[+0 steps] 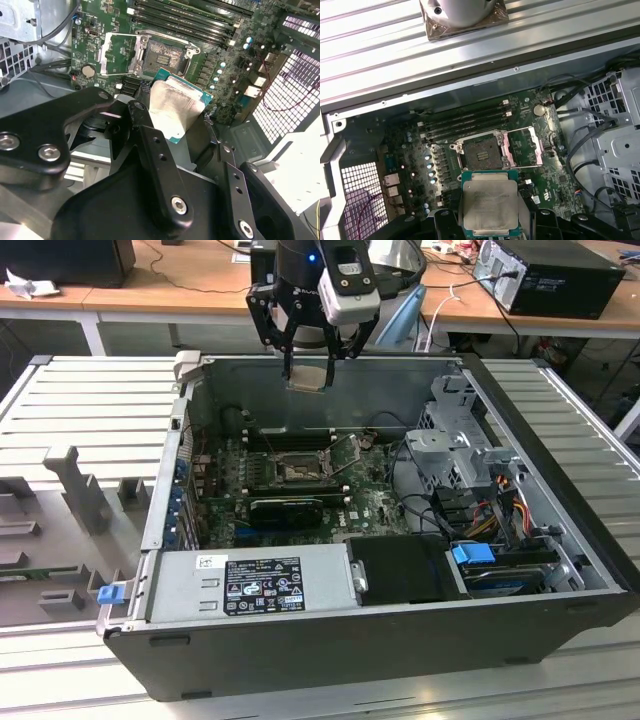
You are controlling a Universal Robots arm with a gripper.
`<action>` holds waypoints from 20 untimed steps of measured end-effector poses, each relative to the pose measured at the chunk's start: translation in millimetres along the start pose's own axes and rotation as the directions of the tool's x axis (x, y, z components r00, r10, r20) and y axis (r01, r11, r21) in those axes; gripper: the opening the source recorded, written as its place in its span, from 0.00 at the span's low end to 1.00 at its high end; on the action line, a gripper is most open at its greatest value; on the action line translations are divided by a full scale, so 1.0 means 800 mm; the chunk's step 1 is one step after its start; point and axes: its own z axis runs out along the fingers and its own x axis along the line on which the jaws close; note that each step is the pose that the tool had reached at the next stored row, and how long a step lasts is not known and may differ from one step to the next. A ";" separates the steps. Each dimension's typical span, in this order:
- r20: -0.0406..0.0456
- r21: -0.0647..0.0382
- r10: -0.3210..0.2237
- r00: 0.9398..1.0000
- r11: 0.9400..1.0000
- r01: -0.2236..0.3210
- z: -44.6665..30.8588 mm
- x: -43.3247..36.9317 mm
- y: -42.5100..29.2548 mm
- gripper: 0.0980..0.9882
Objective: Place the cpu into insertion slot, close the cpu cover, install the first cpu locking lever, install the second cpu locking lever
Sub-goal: 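Place the cpu into insertion slot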
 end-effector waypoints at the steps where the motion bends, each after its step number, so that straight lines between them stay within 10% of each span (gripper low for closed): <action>1: 0.000 0.000 0.001 1.000 1.000 -0.001 0.0000 0.000 0.0000 0.48; 20: 0.003 -0.001 0.032 0.999 0.999 -0.032 0.0000 0.000 0.0000 0.48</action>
